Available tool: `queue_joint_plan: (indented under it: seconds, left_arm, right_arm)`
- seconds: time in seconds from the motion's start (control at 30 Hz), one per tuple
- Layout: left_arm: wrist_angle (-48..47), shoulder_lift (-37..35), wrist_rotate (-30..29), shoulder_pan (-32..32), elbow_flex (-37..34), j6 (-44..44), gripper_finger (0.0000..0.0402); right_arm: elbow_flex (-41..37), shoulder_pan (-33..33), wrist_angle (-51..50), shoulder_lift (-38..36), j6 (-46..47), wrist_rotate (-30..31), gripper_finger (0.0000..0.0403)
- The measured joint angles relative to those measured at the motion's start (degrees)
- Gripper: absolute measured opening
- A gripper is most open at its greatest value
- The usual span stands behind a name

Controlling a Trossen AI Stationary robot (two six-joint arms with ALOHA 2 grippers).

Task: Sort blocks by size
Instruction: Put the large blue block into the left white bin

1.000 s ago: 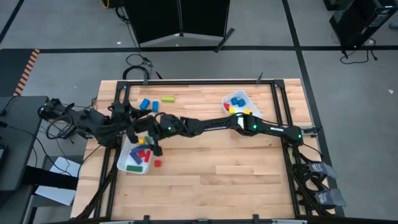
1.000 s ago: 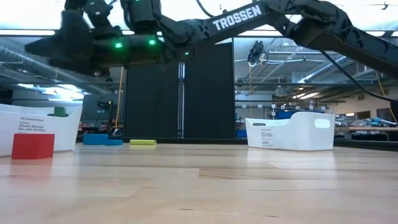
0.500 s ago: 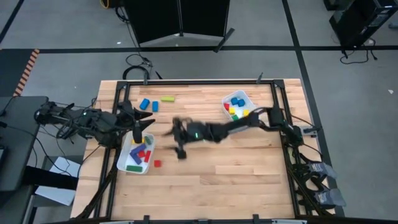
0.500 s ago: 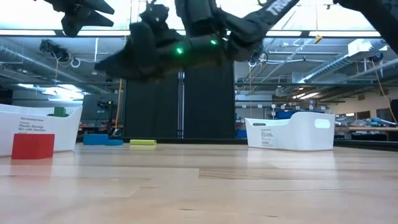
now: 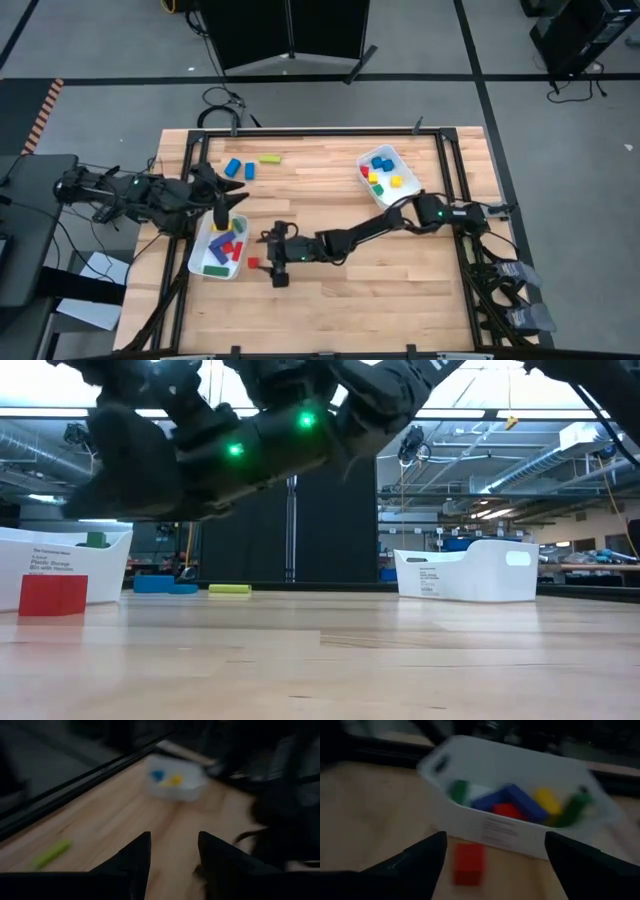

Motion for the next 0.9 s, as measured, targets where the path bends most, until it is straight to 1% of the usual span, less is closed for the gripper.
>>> queue_joint_plan:
  seconds: [0.1, 0.13, 0.2, 0.27, 0.3, 0.4, 0.43, 0.5, 0.57, 0.63, 0.7, 0.8, 0.9]
  left_arm:
    - [-5.2, 2.6, -0.7, 5.2, 0.0, -3.8, 0.0171]
    - [-6.2, 3.6, -0.6, 7.4, 0.0, -4.1, 0.0171]
    - [-8.0, 5.8, 1.6, 12.9, 0.0, -3.7, 0.0171]
    - [-8.6, 8.5, 5.6, 19.7, 0.4, -1.9, 0.0171]
    - [-9.2, 9.9, 8.8, 23.4, 1.0, -0.6, 0.0171]
    - [-11.2, 16.2, 16.2, 33.7, 2.5, 4.9, 0.0171]
    - [-11.9, 18.3, 17.5, 36.6, 3.2, 7.0, 0.0171]
    - [-13.2, 22.7, 18.1, 42.3, 5.1, 10.7, 0.0171]
    - [-14.3, 27.0, 18.9, 47.5, 7.1, 14.0, 0.0172]
    - [-15.5, 31.3, 21.9, 52.0, 9.1, 17.4, 0.0175]
    - [-15.9, 35.7, 23.8, 55.9, 10.9, 19.8, 0.0177]
    - [-18.0, 41.8, 24.6, 60.7, 13.1, 21.8, 0.018]
    - [-19.4, 45.8, 25.6, 63.6, 13.5, 23.6, 0.018]
  right_arm:
    - [-2.4, 0.0, -0.2, -2.5, -0.9, 6.3, 0.0346]
    - [-3.6, 0.0, 1.1, -3.7, -1.4, 8.5, 0.0344]
    - [-7.4, 0.1, 5.6, -6.9, -2.0, 12.3, 0.0336]
    - [-13.1, 0.2, 10.9, -10.5, -1.7, 14.9, 0.0328]
    - [-16.5, 0.2, 13.1, -12.5, -1.2, 15.9, 0.0325]
    - [-27.0, 0.2, 18.1, -18.0, -0.1, 19.4, 0.0317]
    - [-30.0, 0.3, 19.9, -19.8, 0.6, 20.7, 0.0315]
    - [-35.2, 0.4, 22.8, -23.7, 2.2, 22.7, 0.0314]
    - [-39.1, 0.6, 24.9, -26.6, 3.6, 24.2, 0.0313]
    - [-41.8, 1.0, 25.9, -28.3, 3.9, 25.4, 0.0313]
    - [-43.2, 1.3, 26.3, -29.5, 3.4, 26.2, 0.0314]
    - [-43.8, 1.4, 26.9, -30.8, 2.1, 26.2, 0.0312]
    - [-43.8, 1.3, 26.6, -30.8, 0.5, 26.4, 0.0311]
